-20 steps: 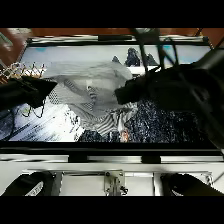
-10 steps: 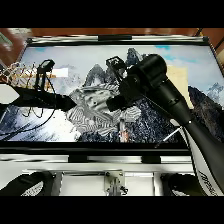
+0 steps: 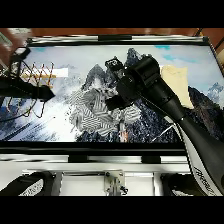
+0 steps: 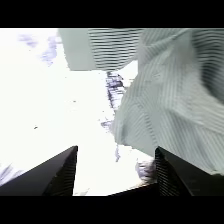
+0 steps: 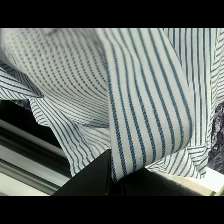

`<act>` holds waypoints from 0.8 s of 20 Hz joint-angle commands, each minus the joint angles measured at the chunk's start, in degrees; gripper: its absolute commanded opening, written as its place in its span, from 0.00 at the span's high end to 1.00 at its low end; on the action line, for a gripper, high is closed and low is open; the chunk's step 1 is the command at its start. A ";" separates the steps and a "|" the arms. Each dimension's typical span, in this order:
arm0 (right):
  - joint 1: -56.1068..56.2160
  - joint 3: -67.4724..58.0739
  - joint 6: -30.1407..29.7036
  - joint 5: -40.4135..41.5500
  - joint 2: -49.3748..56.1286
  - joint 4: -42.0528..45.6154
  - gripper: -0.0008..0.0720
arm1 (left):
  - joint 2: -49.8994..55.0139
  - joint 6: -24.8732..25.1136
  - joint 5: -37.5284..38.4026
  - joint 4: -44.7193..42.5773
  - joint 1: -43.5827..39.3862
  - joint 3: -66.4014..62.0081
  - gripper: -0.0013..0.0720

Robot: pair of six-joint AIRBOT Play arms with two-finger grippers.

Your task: Fold the shirts.

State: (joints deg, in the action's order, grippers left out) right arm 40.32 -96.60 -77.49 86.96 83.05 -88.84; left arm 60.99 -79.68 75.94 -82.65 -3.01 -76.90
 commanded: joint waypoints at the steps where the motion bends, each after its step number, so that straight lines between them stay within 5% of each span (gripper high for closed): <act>1: -0.02 -0.07 0.02 -0.22 0.07 -0.02 0.88 | 0.15 0.55 3.39 -10.54 9.64 -1.18 0.18; 7: -0.02 -0.07 -0.68 -0.20 0.13 -0.85 0.88 | 2.64 8.57 -7.58 2.10 23.91 10.45 0.19; 16: 0.04 -0.07 -0.68 -0.37 0.13 -0.85 0.88 | 17.81 10.71 -12.90 3.67 25.94 10.69 0.19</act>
State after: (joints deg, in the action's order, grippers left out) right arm 40.34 -96.62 -78.17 86.74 83.15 -89.65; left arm 75.09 -70.19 65.58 -79.55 22.48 -66.41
